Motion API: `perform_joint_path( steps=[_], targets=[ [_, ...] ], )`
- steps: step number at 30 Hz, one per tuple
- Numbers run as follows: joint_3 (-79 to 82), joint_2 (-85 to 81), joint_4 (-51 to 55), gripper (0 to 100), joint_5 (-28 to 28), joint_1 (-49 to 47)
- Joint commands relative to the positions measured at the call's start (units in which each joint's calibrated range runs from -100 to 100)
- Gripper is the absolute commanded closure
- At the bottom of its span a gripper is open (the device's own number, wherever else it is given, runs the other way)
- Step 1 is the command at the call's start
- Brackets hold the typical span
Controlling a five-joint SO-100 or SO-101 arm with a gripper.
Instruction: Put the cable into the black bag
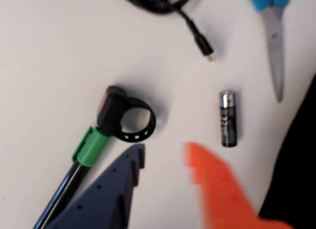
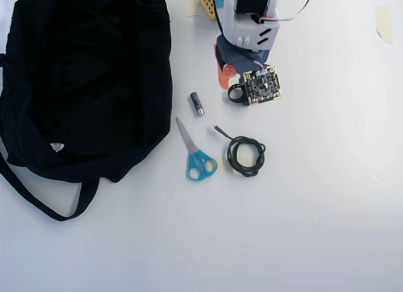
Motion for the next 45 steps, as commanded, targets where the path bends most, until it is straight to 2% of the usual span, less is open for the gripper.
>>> perform_joint_path(
  steps=[1,14,33,36,41,45],
  targets=[
    [-6.6,4.5,-1.1,73,0.2,0.8],
    [-23.7,21.9,-1.2,65,0.1,0.8],
    [-49.3,43.1,-1.2,66,-3.6,0.5],
    [-52.9,45.7,-1.2,69,-4.2,0.5],
    [-56.9,48.6,-1.2,81,-4.4,0.2],
    [-58.2,49.8,-1.9,82,-3.8,-0.1]
  ],
)
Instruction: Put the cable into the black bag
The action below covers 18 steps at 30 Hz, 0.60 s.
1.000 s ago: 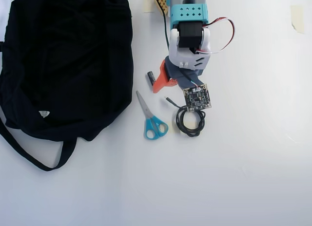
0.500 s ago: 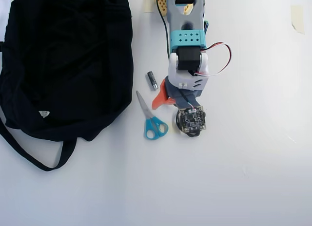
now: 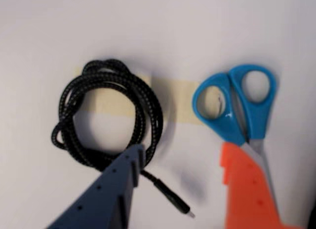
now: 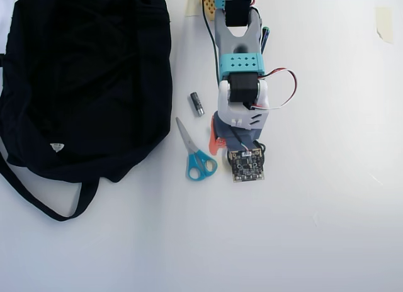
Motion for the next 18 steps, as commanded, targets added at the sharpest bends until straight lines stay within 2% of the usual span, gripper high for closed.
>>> perform_joint_path(
  steps=[1,18],
  targets=[
    [-3.4,-0.2,-2.0,82,0.5,-1.2],
    [-2.6,5.8,-1.6,82,0.5,-2.7]
  ],
)
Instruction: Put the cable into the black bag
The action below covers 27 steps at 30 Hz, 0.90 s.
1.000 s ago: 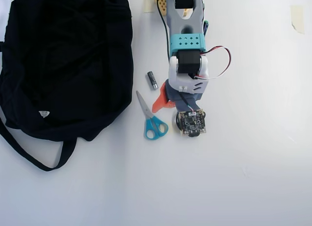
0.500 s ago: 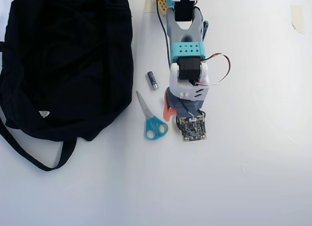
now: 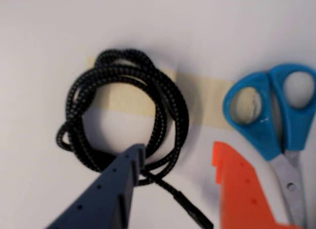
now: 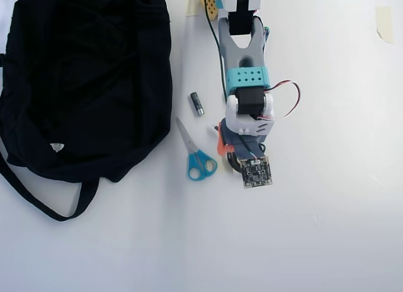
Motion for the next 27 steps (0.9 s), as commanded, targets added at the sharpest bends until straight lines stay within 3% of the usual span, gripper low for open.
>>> perform_joint_path(
  steps=[1,27],
  targets=[
    [-2.0,-0.1,-1.0,82,0.2,-0.6],
    [-2.5,5.5,-1.6,82,0.2,-0.6]
  ],
)
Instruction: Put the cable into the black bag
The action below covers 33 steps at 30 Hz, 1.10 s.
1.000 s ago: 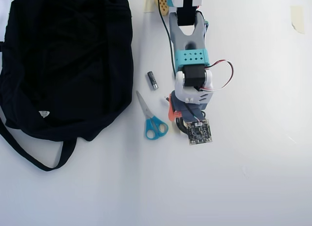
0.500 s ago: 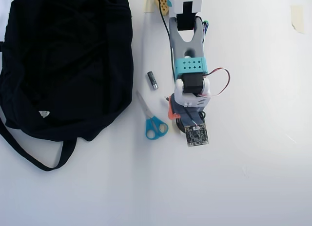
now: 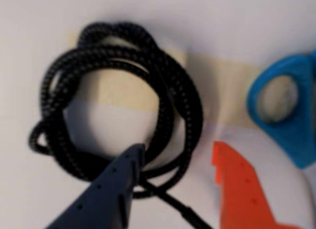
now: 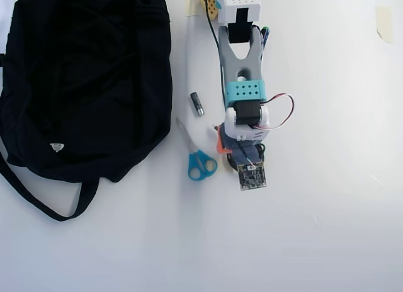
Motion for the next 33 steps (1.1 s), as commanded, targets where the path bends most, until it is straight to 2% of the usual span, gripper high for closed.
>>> perform_joint_path(
  steps=[1,12,18,33],
  targets=[
    [-2.3,-0.6,-1.3,82,0.2,-0.5],
    [-2.3,0.8,-1.9,83,0.2,-0.5],
    [-2.3,0.8,-1.9,98,0.2,-0.5],
    [-7.7,-3.8,1.5,98,-0.2,-0.9]
  ],
)
